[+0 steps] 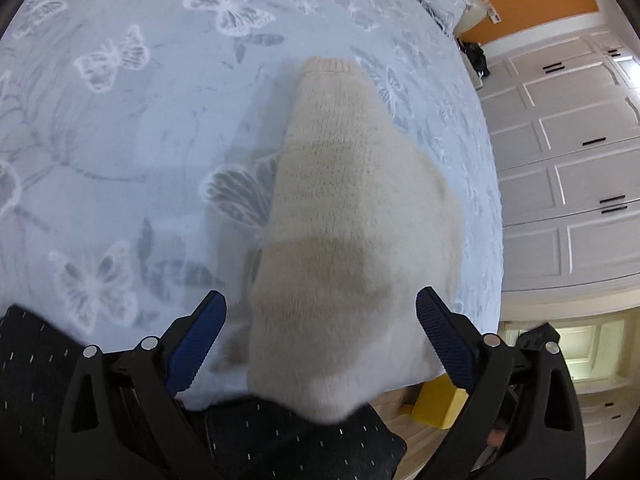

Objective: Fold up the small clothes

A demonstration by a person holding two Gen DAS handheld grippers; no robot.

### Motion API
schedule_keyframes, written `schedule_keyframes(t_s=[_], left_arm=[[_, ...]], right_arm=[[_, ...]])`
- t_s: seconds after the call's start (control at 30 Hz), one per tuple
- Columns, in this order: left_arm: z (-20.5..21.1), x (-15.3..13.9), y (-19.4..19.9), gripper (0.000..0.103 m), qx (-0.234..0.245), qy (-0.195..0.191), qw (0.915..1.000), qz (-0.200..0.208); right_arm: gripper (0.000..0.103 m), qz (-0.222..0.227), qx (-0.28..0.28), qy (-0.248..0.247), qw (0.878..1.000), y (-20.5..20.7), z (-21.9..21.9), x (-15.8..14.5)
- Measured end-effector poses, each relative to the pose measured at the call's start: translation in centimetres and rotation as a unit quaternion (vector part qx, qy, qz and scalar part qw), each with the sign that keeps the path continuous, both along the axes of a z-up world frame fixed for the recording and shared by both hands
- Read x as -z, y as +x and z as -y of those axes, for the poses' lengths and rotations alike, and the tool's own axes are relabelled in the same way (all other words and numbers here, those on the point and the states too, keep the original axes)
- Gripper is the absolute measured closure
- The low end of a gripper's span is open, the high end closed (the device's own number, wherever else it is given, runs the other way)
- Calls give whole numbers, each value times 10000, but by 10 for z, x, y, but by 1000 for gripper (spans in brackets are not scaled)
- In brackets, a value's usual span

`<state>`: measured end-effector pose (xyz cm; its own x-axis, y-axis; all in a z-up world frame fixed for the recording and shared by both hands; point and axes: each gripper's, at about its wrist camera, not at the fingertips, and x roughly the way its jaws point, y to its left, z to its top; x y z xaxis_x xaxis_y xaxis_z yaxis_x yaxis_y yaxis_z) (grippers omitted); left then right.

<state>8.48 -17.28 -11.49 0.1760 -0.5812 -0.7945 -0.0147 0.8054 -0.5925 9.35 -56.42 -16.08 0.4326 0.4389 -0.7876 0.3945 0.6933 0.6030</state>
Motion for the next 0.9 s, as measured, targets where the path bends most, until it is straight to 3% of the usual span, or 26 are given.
schedule_keyframes(t_s=[0.1,0.23,0.33,0.37,0.43,0.5,0.57,0.67,0.8,0.9], left_arm=[[16,18,10,9,196,-158,9993,-264],[29,43,14,5,206,-273,9975,-626],[33,67,14,5,86,-619,9927,-1036],[34,68,14,5,27,-654,9928,-1006],[37,68,16,5,62,-635,9933,-968],[40,64,19,11,100,-675,9931,-959],[40,51,17,29,238,-573,9948,-810],[42,22,13,49,571,-489,9962,-431],[41,-28,4,53,787,-553,9953,76],[37,-66,-5,54,868,-817,9925,279]], right_arm=[[16,-106,142,441,9989,6,-8,21],[14,85,394,579,9975,1,-12,24],[13,151,520,698,9961,-2,-12,27],[13,163,542,737,9957,-3,-12,28],[31,168,609,786,9949,-2,-9,27],[58,141,646,871,9940,-3,-3,24],[64,249,721,919,9928,-7,1,15],[67,609,634,711,9936,-15,-5,-21],[67,1114,493,454,9915,-30,-18,-83],[68,1465,481,327,9875,-46,-22,-126]])
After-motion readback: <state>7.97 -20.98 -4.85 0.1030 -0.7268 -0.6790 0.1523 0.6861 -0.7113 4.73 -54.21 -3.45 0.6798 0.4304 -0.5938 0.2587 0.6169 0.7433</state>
